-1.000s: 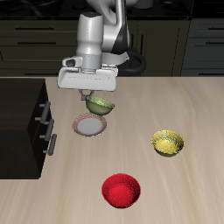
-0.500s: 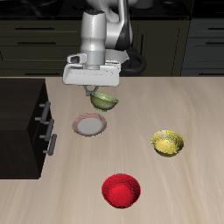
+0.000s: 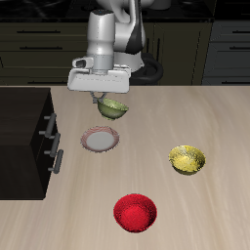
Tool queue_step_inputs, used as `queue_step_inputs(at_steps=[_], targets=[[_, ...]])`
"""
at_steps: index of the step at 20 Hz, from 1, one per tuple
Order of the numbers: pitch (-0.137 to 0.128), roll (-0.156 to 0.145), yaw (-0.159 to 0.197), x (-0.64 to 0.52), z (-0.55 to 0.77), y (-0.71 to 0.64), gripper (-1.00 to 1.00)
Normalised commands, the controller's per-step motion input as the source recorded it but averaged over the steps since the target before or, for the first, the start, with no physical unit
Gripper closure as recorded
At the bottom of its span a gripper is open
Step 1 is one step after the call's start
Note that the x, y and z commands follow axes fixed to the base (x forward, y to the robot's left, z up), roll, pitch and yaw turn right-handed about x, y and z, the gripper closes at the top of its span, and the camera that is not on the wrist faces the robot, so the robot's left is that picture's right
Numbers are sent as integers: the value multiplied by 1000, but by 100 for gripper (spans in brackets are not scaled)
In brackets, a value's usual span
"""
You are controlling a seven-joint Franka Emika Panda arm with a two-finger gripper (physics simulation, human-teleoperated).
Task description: Place the green bowl on the plate
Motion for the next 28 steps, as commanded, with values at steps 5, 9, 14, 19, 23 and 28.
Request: queue_step_inputs(at_steps=[5, 9, 14, 19, 23, 28], targets=[[10, -6, -2, -126, -22, -39, 100], [0, -15, 11, -56, -51, -28, 100], [-11, -28, 17, 77, -68, -100, 100], [16, -10, 5, 101, -116, -42, 100], [11, 11, 13, 69, -91, 54, 100], [16, -7, 17, 110, -133, 15, 100]])
